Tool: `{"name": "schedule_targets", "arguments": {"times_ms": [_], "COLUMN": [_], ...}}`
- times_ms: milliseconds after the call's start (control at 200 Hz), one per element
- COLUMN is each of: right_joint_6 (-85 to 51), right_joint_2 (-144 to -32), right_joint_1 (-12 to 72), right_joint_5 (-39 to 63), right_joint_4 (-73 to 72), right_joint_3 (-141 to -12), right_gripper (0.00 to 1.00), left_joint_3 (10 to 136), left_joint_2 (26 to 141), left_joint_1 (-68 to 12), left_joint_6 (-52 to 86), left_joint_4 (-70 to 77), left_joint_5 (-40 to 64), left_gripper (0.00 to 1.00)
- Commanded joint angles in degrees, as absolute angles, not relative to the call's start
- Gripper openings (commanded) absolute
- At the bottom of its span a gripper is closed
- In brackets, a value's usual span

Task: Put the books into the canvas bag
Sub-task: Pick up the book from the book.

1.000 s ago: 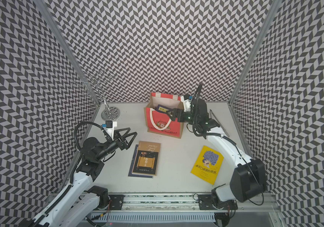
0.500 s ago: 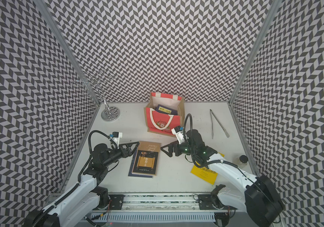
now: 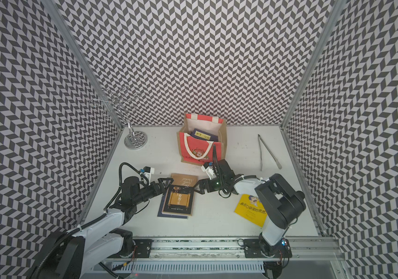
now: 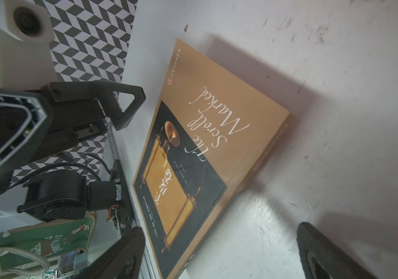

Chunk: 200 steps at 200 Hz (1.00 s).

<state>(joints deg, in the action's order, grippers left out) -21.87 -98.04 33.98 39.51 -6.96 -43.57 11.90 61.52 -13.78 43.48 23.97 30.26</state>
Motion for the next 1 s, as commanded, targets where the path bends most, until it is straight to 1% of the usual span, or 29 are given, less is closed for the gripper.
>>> {"name": "schedule_targets", "arguments": {"times_ms": [0,140,240,351,511,571,696,801,861,936,996], "right_joint_6": [-22.0,-23.0,-24.3,-25.6,-26.9,-27.3,-27.7,-28.1,-28.0,-27.9,-27.3], "right_joint_2": [-100.8,-103.2,-104.0,-104.1,-102.7,-102.0,-100.6,-99.5,-98.7,-97.7,-97.0], "right_joint_1": [34.8,35.6,35.9,36.0,36.0,36.0,36.0,36.0,36.0,36.0,36.0], "right_joint_5": [42.8,43.4,44.0,44.0,42.8,42.5,42.5,42.9,42.7,42.1,41.8], "right_joint_4": [-14.2,-16.2,-18.7,-20.8,-23.0,-24.0,-25.3,-26.7,-27.0,-26.9,-26.2], "right_joint_3": [-45.6,-46.3,-46.4,-46.1,-45.0,-44.4,-43.7,-43.1,-42.9,-42.7,-42.7], "right_gripper": [0.94,0.9,0.82,0.68,0.37,0.29,0.24,0.15,0.08,0.03,0.02], "left_joint_3": [10.9,11.1,11.2,11.1,11.3,11.3,11.5,11.8,11.9,11.9,12.1], "left_joint_2": [64.1,68.7,71.1,72.8,73.3,73.1,72.6,72.2,71.8,71.0,69.8], "left_joint_1": [-14.1,-15.4,-16.9,-18.6,-19.9,-20.1,-20.3,-20.8,-20.9,-20.9,-20.9], "left_joint_6": [44.1,44.4,45.1,46.2,46.9,46.8,46.8,46.9,47.0,47.0,46.5], "left_joint_4": [29.7,33.1,35.5,37.6,38.5,38.6,38.9,39.5,39.5,39.0,38.1], "left_joint_5": [30.5,31.4,31.5,31.3,31.0,31.1,31.9,32.6,32.9,32.9,32.6], "left_gripper": [1.0,1.0,1.0,1.0,1.0,1.0,1.0,1.0,1.0,0.99,1.0]}}
